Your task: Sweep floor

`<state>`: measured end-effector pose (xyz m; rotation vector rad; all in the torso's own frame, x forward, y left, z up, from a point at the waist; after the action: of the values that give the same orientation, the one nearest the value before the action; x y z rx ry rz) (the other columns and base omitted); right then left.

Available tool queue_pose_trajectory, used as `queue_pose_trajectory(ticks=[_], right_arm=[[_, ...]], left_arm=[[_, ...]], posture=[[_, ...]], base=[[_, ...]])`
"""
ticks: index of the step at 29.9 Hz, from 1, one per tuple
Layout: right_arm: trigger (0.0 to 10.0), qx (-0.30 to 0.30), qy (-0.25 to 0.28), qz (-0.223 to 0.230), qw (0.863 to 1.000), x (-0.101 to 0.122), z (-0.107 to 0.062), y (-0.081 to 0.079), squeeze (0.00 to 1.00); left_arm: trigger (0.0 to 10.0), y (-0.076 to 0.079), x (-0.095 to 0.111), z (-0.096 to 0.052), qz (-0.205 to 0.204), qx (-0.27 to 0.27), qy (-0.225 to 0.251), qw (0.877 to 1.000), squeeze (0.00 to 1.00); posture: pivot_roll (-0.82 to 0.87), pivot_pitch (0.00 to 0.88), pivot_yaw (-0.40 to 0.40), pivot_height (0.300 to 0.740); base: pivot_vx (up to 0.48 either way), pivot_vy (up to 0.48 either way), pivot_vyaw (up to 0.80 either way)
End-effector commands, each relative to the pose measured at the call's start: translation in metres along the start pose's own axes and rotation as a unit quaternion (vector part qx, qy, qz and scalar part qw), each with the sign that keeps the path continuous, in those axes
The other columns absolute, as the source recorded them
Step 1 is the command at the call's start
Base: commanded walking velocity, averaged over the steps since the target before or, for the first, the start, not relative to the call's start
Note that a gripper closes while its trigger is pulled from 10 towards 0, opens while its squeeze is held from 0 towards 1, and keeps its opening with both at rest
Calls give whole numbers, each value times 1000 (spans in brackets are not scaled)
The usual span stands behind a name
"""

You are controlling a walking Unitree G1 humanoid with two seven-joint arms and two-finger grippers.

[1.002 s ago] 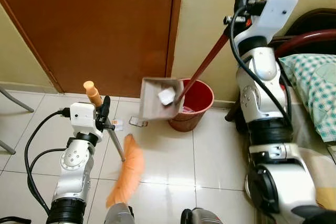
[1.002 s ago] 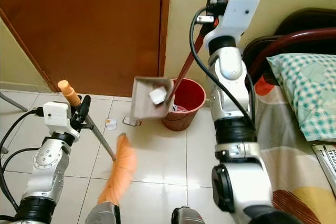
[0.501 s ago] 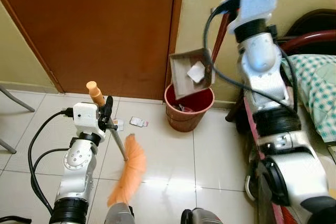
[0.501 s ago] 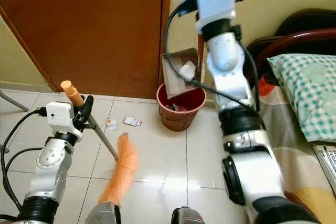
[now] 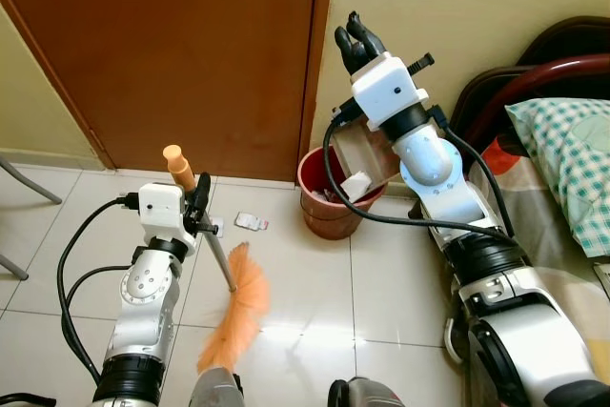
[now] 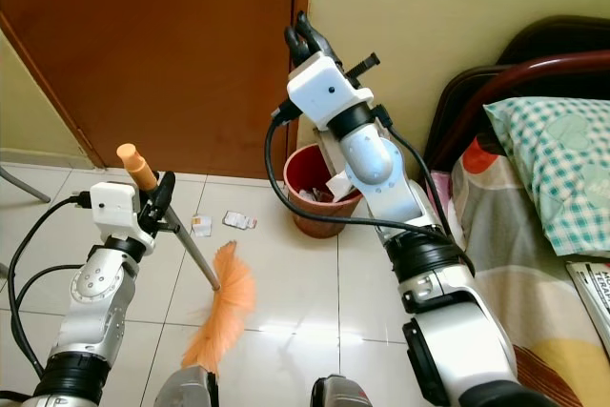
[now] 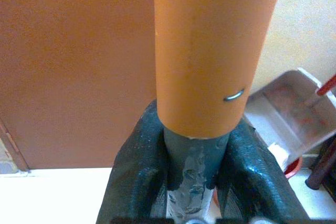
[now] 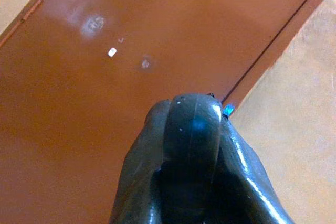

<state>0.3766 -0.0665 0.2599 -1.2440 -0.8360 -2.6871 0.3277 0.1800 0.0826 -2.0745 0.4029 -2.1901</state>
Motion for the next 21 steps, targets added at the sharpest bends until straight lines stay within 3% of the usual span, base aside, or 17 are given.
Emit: queue_pose_trajectory(ticks=[1,4,6,10,11,14,16,21], right_arm=[[10000,1,72,-24,997,33,12,6,0],[10000,-17,101,-18,995,49,19,15,0],[10000,-42,146,4,988,79,29,28,0],[10000,-47,160,24,986,88,31,30,0],[10000,-58,164,58,983,93,33,31,0],[10000,-68,147,116,980,89,34,28,0],[10000,-71,125,180,973,82,33,22,0],[10000,-76,95,235,964,71,24,12,0]], left_arm=[[10000,7,-8,-1,-8,-9,-20,1000,0],[10000,7,-8,0,-9,-9,-18,1000,0],[10000,7,-7,2,-9,-10,-16,1000,0],[10000,8,-7,2,-9,-10,-16,1000,0],[10000,8,-7,2,-9,-10,-16,1000,0],[10000,6,-10,0,4,-12,-22,1000,0],[10000,1,-15,-4,14,-7,-33,999,0],[10000,-8,-21,-13,19,-2,-41,999,0]], posture=[[23,73,-45,740],[23,73,-45,740],[20,68,-46,740],[20,68,-46,740],[20,68,-46,740],[17,67,-46,740],[20,66,-45,740],[30,68,-42,740]], base=[[0,0,0],[0,0,0],[0,0,0],[0,0,0],[0,0,0],[0,0,0],[0,0,0],[0,0,0]])
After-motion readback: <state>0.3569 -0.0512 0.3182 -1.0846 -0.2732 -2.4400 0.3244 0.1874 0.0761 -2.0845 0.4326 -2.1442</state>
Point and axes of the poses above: a point about 5 cm out from each wrist's last joint towards the gripper, its own z axis pointing out of the wrist towards the gripper, its own x axis along the axis of the wrist's last joint, y = z × x, the point moved 4 cm from there along z, pointing out of the wrist towards the gripper, and after that the axes turned 13 degrees about z, right-handed, at the moved point
